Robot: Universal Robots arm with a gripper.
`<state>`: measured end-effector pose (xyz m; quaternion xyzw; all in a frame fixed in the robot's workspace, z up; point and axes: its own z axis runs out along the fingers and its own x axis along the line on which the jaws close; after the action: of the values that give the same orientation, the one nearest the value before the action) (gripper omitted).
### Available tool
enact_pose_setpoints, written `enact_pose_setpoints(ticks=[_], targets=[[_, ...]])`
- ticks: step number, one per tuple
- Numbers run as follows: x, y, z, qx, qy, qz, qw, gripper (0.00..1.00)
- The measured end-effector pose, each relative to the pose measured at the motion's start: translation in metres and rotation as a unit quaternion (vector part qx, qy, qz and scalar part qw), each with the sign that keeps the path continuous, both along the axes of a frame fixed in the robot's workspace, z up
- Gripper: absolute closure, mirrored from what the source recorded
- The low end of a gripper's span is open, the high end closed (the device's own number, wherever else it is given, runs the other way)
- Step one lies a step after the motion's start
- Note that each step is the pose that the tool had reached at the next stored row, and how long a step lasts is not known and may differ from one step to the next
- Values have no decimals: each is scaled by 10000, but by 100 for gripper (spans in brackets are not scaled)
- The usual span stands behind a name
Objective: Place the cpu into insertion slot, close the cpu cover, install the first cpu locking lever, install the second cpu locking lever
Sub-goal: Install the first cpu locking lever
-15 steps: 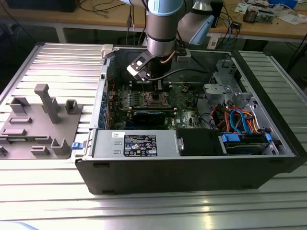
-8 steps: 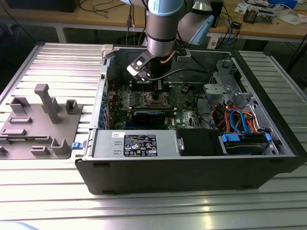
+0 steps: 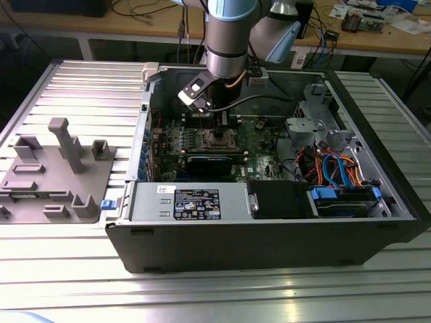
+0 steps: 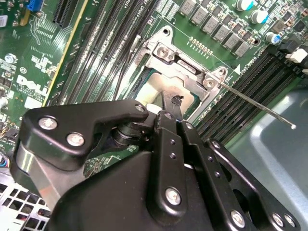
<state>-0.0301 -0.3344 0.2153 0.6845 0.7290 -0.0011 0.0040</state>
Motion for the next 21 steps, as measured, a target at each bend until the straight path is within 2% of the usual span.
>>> enact_pose_setpoints(ticks=[3,5,14,17,19,21], targets=[[0,0,70,0,0,0,10000,89],[0,0,143,0,0,0,10000,89],[0,0,303,-4,0,0,10000,89],[0,0,388,-9,0,0,10000,89],[0,0,421,-18,0,0,10000,89],[0,0,422,-23,0,0,10000,89]])
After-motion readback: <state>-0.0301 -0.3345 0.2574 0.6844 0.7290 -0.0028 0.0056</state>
